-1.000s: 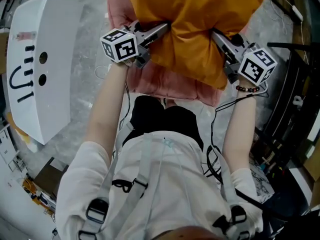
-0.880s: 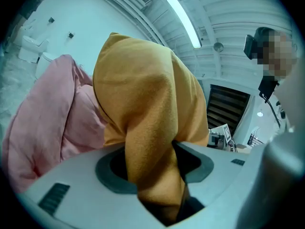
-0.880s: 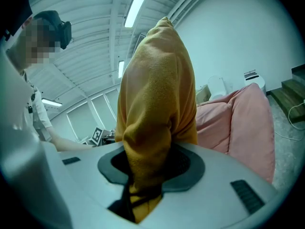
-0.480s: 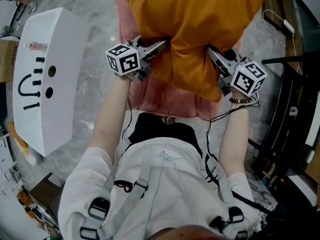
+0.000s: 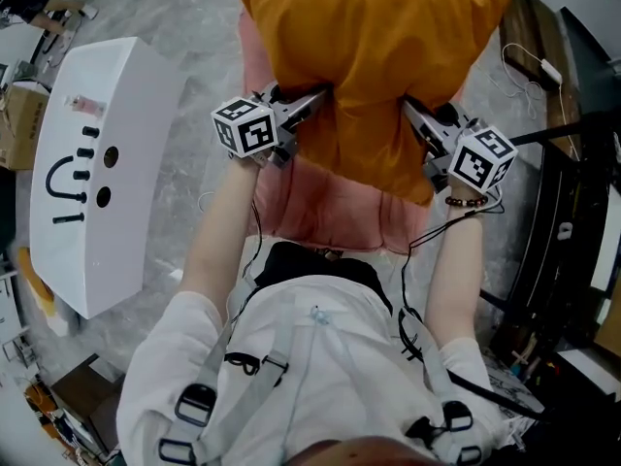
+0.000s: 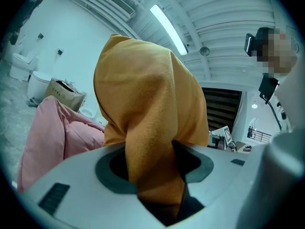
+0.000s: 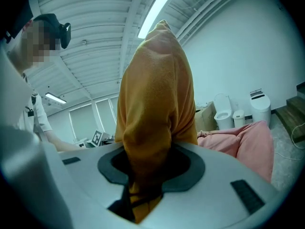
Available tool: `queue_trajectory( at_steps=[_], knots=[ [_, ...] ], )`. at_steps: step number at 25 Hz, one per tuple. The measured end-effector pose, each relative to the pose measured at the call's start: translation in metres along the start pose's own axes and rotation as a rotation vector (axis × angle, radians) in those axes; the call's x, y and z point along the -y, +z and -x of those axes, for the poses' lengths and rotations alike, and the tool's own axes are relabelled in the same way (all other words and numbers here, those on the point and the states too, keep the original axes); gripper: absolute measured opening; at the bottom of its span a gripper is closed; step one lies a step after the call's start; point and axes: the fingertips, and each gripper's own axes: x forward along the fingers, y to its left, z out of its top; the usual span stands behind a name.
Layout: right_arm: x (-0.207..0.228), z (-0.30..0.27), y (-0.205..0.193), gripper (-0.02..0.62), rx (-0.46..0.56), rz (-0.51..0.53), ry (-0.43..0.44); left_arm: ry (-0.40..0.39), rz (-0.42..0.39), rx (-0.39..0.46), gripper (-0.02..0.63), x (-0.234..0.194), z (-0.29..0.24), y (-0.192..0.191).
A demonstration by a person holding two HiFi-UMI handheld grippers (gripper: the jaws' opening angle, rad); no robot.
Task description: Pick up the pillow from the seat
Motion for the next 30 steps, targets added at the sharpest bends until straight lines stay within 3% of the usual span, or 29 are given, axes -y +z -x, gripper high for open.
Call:
queue_trajectory(
  at_steps=[30],
  knots=[
    [-0.062, 0.026, 0.134, 0.150, 0.174, 0.269, 0.024, -0.088, -0.237, 0.158, 0.227, 0.073, 0.004, 0.139]
  ],
)
